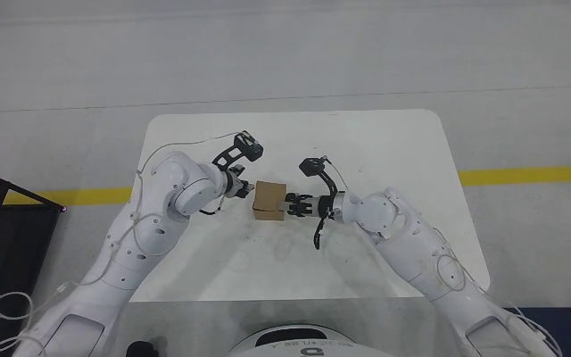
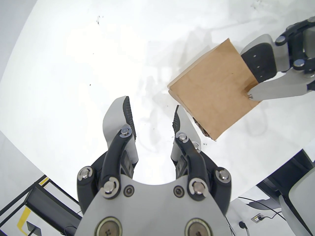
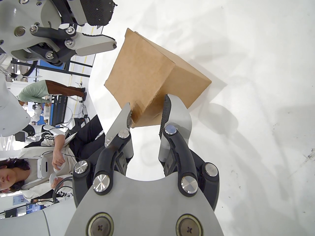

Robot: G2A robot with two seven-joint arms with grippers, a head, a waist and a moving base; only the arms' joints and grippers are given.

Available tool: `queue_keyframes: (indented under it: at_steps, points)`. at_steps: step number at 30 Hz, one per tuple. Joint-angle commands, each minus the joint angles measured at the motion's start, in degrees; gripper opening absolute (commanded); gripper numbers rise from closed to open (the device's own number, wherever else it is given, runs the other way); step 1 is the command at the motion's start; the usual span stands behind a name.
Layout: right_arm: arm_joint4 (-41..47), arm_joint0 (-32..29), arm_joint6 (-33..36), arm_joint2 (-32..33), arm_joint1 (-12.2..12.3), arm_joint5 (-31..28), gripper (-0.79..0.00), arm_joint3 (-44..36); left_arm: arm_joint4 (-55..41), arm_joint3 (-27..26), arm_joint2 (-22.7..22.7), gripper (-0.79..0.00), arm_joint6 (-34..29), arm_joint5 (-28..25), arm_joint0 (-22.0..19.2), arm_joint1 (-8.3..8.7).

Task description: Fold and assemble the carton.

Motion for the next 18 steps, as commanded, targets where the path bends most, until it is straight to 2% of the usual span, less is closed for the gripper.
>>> queue_keyframes:
  at_steps: [1, 12, 18]
  points:
    - [0.0, 0.0, 0.0, 0.0, 0.0, 0.0, -0.526, 0.0, 0.1, 0.4, 0.4, -0.376, 0.0, -0.1, -0.1, -0.07]
    - [0.2, 0.2, 0.2, -0.1, 0.0, -0.2, -0.529, 0.1, 1.9, 2.7, 2.8, -0.385, 0.8, 0.6, -1.1, -0.66]
    - [0.2, 0.2, 0.1, -0.2, 0.0, -0.2, -0.523, 0.3, -1.0, 1.9, 0.5, -0.369, 1.6, 1.2, -1.3, -0.55]
